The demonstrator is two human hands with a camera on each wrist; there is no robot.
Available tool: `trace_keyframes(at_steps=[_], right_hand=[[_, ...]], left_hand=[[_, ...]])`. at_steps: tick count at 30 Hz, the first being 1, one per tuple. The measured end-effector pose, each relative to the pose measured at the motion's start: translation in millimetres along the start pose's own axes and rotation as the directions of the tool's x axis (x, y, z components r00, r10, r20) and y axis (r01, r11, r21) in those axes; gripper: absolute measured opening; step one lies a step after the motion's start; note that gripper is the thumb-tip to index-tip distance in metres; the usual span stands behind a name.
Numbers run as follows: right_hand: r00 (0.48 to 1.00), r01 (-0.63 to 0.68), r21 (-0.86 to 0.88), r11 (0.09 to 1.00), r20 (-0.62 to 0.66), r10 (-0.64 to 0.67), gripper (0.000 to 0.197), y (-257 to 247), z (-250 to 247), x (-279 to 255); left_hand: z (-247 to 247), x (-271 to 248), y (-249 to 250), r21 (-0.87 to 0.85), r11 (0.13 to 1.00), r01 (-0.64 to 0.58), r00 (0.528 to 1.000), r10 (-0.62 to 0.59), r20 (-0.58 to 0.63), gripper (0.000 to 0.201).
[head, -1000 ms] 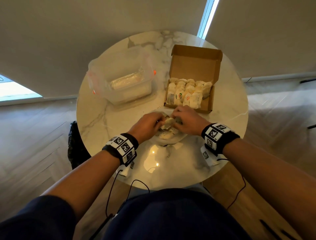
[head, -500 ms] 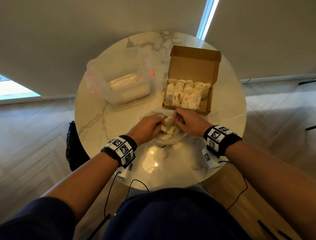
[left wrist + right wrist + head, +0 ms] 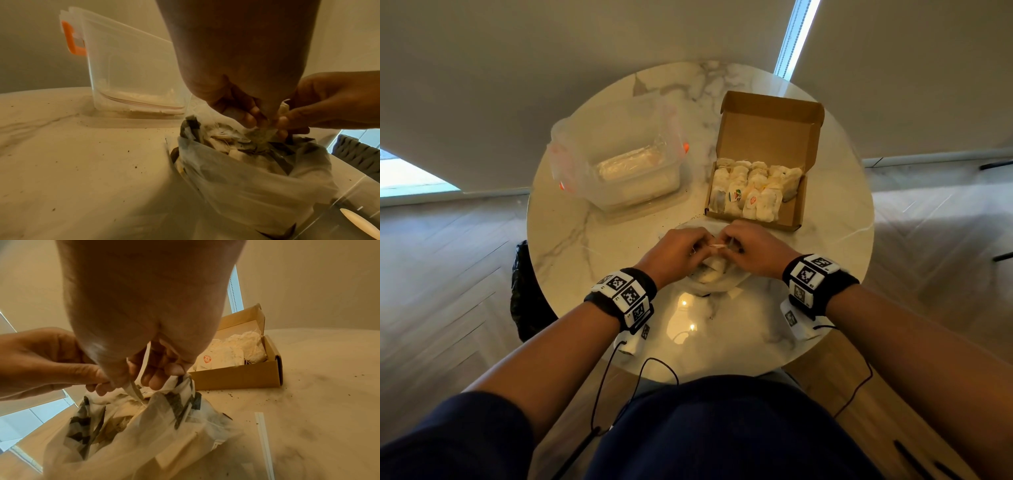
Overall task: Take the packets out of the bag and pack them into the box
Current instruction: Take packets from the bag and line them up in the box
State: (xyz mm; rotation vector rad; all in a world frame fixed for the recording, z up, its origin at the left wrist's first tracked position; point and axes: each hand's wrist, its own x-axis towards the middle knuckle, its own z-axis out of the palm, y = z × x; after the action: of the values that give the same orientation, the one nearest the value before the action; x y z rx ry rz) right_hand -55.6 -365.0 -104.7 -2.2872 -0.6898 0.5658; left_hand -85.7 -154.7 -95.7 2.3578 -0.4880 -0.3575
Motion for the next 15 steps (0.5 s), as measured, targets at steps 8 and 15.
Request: trace_keyframes(at_steps=[8, 15], right_hand=[[0.995, -0.082, -0.019, 0.996, -0.053, 0.081, 0.011, 8, -5, -1], [0.990, -0.123, 0.016, 0.992, -0.061, 0.124, 0.014, 12, -3, -4]], left_hand=[[21, 5, -20, 0.111, 0.992, 0.061, 0.993, -0.071, 0.094, 0.032], [34, 15, -28, 0.390, 0.919, -0.054, 0.984, -0.018, 0.179, 0.041]])
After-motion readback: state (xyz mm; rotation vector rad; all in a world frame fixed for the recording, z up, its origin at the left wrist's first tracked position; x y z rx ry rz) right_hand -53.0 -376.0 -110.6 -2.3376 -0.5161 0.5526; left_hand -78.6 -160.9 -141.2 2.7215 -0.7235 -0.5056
